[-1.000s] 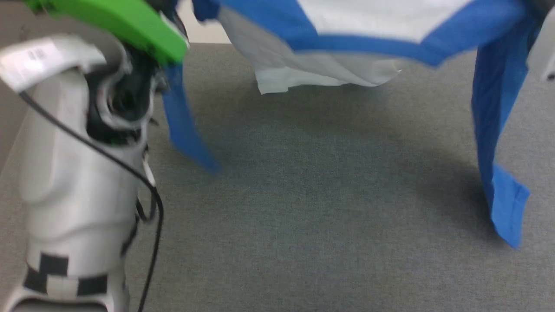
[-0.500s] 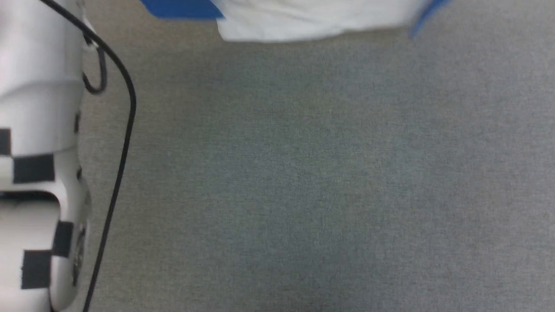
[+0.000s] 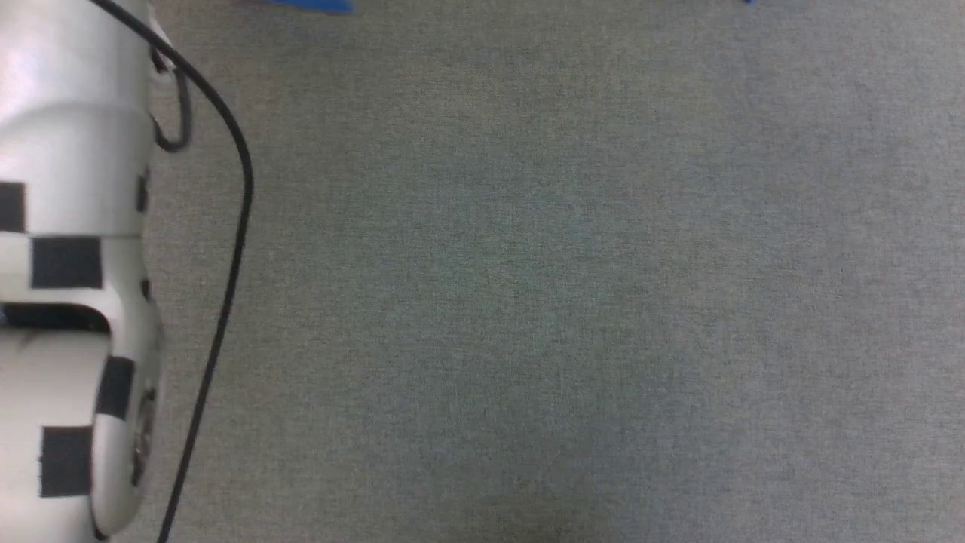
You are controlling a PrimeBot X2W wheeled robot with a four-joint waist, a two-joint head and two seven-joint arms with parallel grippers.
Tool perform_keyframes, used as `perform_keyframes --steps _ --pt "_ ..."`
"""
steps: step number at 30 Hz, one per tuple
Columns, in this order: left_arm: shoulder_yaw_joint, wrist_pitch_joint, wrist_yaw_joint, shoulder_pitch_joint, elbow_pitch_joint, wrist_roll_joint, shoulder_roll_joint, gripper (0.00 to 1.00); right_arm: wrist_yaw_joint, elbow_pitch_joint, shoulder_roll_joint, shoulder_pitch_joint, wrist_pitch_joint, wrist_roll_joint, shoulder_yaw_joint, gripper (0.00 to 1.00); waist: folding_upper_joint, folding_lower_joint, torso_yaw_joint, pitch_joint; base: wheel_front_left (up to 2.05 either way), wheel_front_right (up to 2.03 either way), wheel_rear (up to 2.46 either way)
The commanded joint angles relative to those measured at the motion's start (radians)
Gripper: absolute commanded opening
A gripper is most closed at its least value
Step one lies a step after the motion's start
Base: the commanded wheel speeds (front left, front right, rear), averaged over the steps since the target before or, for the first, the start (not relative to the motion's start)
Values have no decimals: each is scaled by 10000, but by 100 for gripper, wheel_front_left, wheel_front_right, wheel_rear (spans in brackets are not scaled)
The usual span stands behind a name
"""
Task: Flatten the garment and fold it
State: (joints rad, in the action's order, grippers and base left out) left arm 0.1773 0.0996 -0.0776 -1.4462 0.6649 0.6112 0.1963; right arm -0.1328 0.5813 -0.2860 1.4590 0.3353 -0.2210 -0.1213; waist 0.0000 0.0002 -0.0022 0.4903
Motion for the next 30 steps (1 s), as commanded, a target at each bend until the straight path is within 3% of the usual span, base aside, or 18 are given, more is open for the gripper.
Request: perform_keyframes --steps 1,6,11,16,20,30 --pt "-16 135 128 437 189 181 -28 0 21 25 -190 -483 -148 -218 -92 0 0 -2 93 -117 0 0 0" --pt "116 424 588 1614 666 401 -256 0 21 -260 -642 -2044 -586 -1059 -462 0 0 -2 323 -723 0 0 0" --pt "240 740 1021 3584 735 613 -348 0 21 -1009 -1022 -4559 -1162 -2077 -581 0 0 -2 486 -1938 0 0 0" --pt "203 753 1104 6019 151 924 -273 0 21 -1912 -949 -7517 -1348 -2810 -340 0 0 -2 551 -3069 0 0 0" --pt "27 436 787 8315 -839 1354 -265 0 21 -2569 -535 -9854 -1206 -3061 265 0 0 -2 538 -3730 0 0 0" --pt "116 -1480 -878 13386 -3317 1981 -200 0 21 -3435 619 -13984 -165 -2310 2142 0 0 -2 571 -4533 0 0 0"
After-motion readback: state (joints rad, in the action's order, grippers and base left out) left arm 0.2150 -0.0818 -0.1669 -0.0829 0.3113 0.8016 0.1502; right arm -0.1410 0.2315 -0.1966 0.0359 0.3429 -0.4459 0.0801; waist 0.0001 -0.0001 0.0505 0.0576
